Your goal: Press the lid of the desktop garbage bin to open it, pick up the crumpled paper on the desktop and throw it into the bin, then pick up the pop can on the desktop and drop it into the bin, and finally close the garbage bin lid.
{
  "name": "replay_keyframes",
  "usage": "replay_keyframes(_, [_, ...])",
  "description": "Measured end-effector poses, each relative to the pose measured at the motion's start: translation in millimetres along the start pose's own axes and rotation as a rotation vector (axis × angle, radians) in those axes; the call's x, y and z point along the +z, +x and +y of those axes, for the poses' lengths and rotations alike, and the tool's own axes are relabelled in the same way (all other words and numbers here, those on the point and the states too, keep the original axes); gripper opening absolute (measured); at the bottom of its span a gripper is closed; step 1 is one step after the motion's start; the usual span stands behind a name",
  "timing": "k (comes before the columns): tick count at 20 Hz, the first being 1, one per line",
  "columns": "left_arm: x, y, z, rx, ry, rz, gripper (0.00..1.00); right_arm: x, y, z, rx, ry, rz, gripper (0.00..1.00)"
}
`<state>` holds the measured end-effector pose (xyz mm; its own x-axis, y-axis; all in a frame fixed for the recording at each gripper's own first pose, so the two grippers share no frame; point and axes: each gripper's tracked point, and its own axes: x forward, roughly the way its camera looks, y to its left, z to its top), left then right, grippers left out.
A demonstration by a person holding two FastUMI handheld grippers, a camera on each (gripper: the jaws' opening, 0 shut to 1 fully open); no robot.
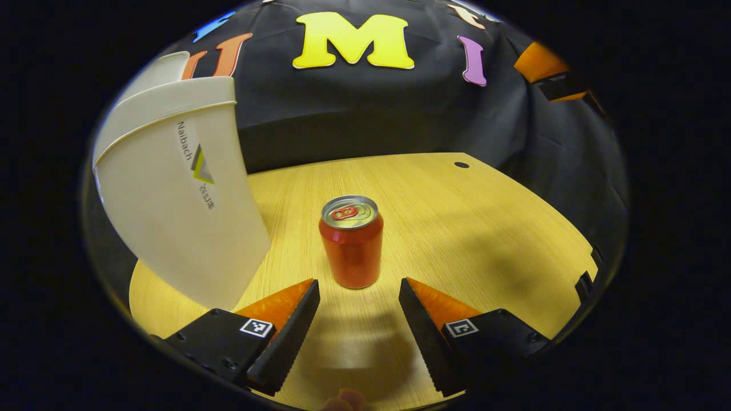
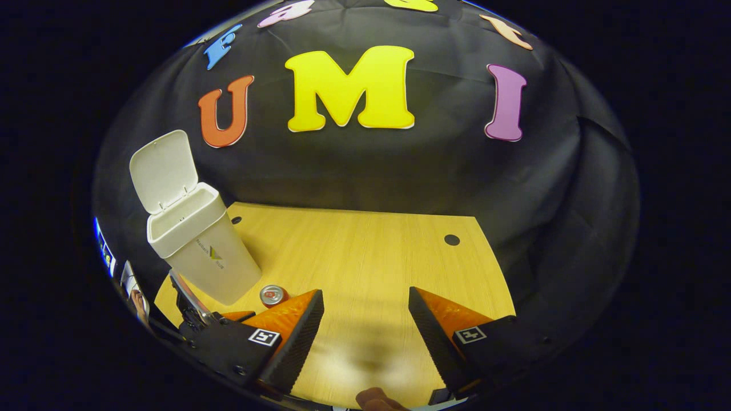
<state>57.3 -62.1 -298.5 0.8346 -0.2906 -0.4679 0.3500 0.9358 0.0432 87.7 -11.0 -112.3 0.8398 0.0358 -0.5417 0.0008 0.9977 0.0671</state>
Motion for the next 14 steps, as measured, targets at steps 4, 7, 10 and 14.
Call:
replay_keyframes(4, [1.0, 19.1, 3.6, 0.031, 0.022, 0.013, 0.94, -8.7, 5.1, -1.4, -0.01, -0.005, 0.029, 0.93])
replay_keyframes(7, [3.2, 29.9, 7.0, 0.033, 0.026, 0.004, 0.94, -19.4, 8.8, 3.6, -0.012, -0.001, 0.063, 0.95])
replay_keyframes(10, [6.7, 42.6, 6.3, 0.018, 0.035, -0.009, 0.93, -26.7, 12.8, 5.0, -0.016, -0.012, 0.091, 0.93])
replay_keyframes(14, [14.2, 62.1, 7.3, 0.008, 0.041, -0.032, 0.93, -35.3, 22.0, 8.2, -0.025, -0.024, 0.124, 0.93])
